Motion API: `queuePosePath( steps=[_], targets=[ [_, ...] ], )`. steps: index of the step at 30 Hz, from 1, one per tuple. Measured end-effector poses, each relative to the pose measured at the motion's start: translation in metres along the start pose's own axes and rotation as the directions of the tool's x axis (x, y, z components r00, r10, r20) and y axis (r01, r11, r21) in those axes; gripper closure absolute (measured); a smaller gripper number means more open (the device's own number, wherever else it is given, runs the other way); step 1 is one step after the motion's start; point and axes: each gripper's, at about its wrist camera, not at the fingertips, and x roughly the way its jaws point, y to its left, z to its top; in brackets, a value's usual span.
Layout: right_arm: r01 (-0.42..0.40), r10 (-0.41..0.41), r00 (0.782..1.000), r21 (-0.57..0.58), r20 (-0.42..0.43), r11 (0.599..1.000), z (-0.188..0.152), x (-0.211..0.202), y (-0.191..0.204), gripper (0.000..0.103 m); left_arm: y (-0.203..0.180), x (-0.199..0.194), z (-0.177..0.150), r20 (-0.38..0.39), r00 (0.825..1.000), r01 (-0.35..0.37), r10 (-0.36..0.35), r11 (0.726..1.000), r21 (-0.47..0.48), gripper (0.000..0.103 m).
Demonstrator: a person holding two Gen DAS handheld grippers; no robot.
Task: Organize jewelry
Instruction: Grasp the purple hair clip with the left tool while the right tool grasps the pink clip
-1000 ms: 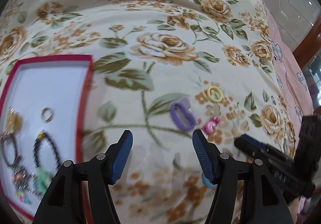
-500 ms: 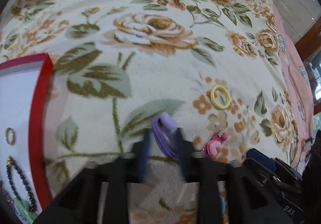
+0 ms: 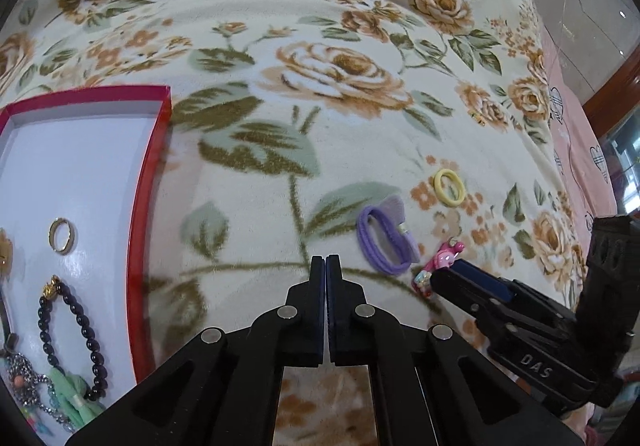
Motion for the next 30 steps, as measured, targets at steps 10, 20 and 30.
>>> queuePosePath(
  steps=[10,20,30],
  targets=[
    [0.038,-0.037,0.999,-0.026,0.029,0.999,0.009,0.002,-0.003,0.088,-0.006,0.011,0.008,-0.027,0.999,0.026,-0.026,1.000,-0.011,0.078],
    [0.079,-0.081,0.993,0.025,0.087,0.997,0.008,-0.032,-0.030,0.088,-0.030,0.043,0.015,-0.039,0.998,-0.037,0.039,0.998,0.041,0.060],
    [0.034,-0.038,0.994,0.034,0.099,0.999,0.004,-0.042,-0.026,0.088,-0.039,0.044,0.018,-0.018,0.998,-0.058,0.059,0.996,0.067,0.062]
  ],
)
